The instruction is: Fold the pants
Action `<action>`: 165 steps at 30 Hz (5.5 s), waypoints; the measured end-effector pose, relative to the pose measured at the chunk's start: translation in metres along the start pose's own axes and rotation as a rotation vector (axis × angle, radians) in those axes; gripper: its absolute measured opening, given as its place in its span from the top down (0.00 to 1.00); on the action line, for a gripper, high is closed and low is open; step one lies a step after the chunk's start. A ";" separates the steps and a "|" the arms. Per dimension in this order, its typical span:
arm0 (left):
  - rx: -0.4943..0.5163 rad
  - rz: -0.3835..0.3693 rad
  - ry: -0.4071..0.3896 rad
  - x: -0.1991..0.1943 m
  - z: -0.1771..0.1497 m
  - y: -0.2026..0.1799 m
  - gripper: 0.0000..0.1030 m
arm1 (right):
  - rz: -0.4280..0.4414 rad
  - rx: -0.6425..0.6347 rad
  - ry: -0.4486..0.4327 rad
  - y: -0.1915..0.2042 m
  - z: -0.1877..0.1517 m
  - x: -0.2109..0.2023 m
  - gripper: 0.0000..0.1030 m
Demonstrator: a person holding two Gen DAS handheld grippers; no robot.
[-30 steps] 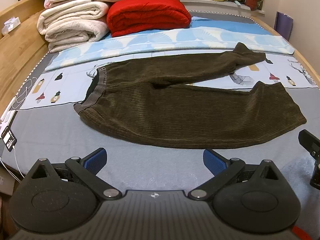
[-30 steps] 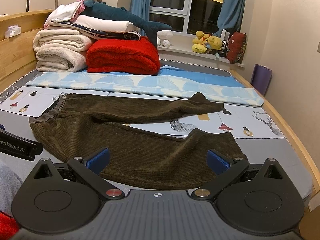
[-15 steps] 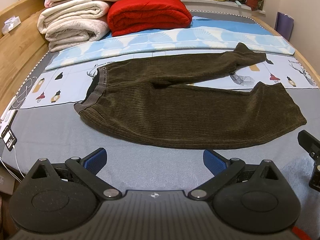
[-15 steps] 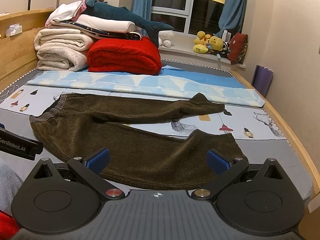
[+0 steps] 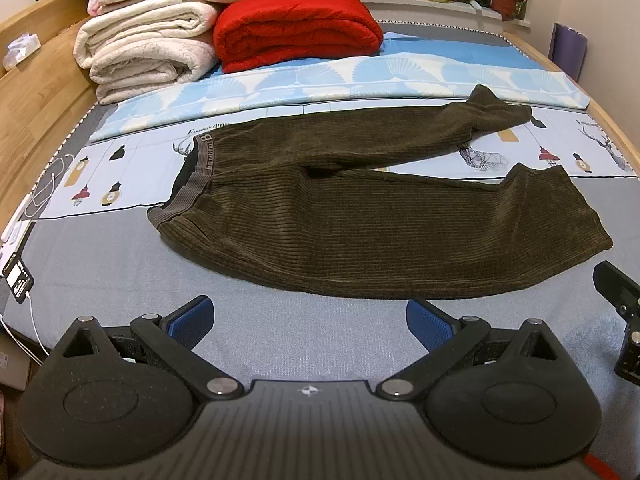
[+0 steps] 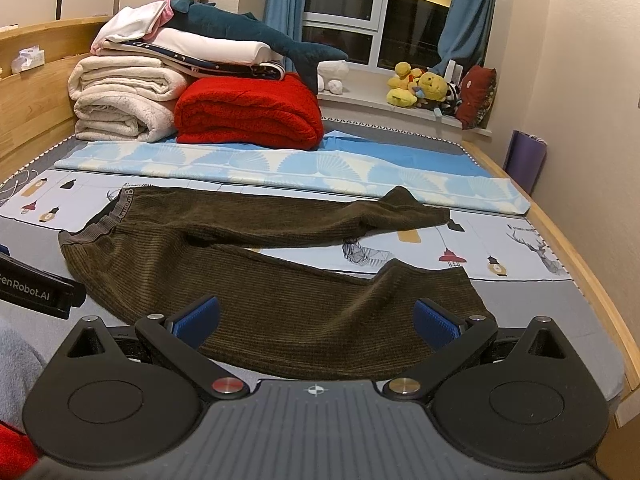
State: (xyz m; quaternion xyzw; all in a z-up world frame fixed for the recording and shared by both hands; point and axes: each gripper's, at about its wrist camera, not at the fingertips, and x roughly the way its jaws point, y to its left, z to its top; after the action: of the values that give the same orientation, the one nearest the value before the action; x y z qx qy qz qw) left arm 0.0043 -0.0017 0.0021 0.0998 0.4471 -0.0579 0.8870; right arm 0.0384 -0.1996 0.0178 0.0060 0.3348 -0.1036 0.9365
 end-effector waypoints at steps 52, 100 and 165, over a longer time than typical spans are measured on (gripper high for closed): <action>-0.006 -0.205 0.052 -0.055 0.201 0.021 0.00 | -0.110 0.115 0.277 -0.045 0.023 0.140 0.01; -0.771 0.137 0.340 0.339 0.079 0.255 0.86 | -0.510 0.993 0.398 -0.296 -0.099 0.317 0.93; -0.043 0.171 0.228 0.328 0.268 0.194 0.01 | -0.119 0.391 0.281 -0.138 0.050 0.166 0.17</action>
State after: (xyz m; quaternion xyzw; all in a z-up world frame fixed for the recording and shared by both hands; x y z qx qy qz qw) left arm 0.4458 0.1215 -0.0821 0.1244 0.5360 0.0391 0.8341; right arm 0.1673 -0.3705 -0.0401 0.1817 0.4351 -0.2197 0.8541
